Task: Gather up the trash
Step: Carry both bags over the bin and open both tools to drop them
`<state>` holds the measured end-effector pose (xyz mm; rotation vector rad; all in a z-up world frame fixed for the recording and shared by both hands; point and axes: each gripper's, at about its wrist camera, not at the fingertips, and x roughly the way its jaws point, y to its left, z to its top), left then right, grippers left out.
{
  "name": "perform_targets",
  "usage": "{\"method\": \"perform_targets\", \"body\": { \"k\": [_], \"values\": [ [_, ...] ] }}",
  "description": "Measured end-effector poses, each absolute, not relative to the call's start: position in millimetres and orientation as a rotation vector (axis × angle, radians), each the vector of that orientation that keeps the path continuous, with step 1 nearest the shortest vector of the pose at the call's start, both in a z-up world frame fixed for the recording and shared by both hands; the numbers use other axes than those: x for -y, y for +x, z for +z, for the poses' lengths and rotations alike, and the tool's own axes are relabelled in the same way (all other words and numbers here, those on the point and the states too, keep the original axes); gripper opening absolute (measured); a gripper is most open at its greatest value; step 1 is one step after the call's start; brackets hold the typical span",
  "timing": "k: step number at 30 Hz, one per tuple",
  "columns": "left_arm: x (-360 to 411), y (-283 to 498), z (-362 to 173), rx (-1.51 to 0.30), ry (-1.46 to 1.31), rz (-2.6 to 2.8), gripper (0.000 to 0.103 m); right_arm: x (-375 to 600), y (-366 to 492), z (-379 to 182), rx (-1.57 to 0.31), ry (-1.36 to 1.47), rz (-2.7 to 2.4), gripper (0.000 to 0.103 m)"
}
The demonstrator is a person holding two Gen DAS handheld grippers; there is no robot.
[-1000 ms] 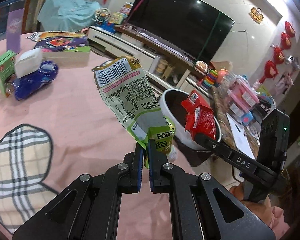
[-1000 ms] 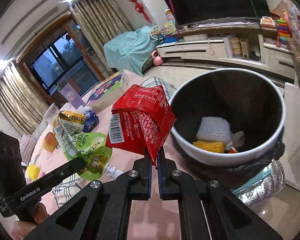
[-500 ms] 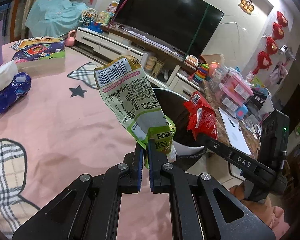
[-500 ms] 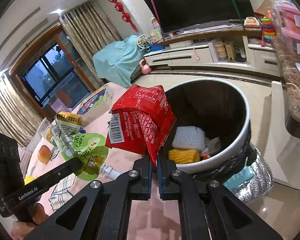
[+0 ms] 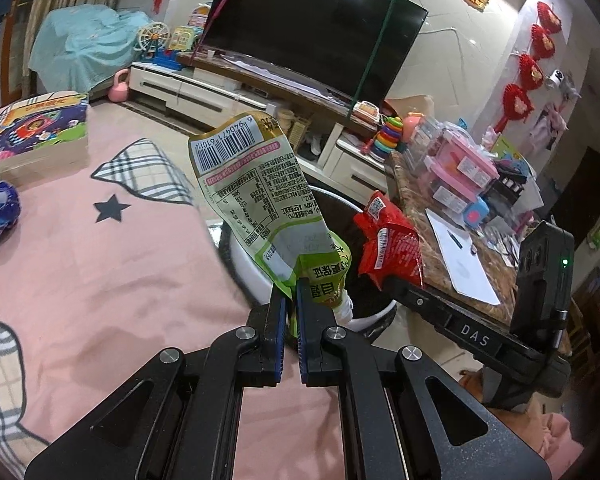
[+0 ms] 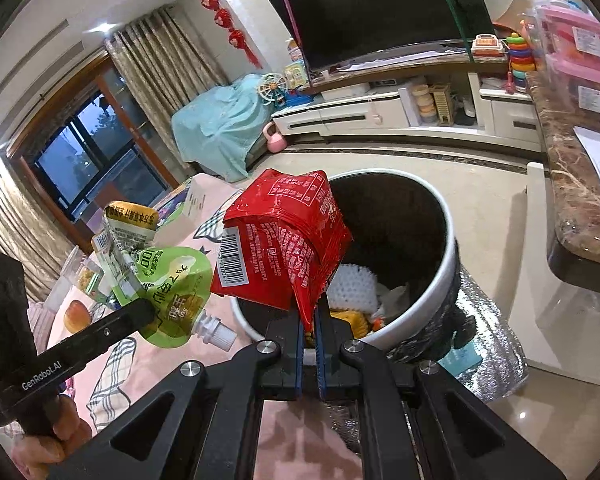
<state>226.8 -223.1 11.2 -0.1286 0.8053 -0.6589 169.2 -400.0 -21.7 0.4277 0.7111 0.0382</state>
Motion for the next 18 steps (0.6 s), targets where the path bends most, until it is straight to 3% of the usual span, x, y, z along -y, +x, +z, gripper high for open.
{"method": "perform_targets", "body": {
  "k": [18],
  "values": [
    [257.6,253.3,-6.8,-0.873,-0.114,-0.67,0.004,423.2,186.1,-29.0,-0.75,0.445,-0.009,0.004]
  ]
}}
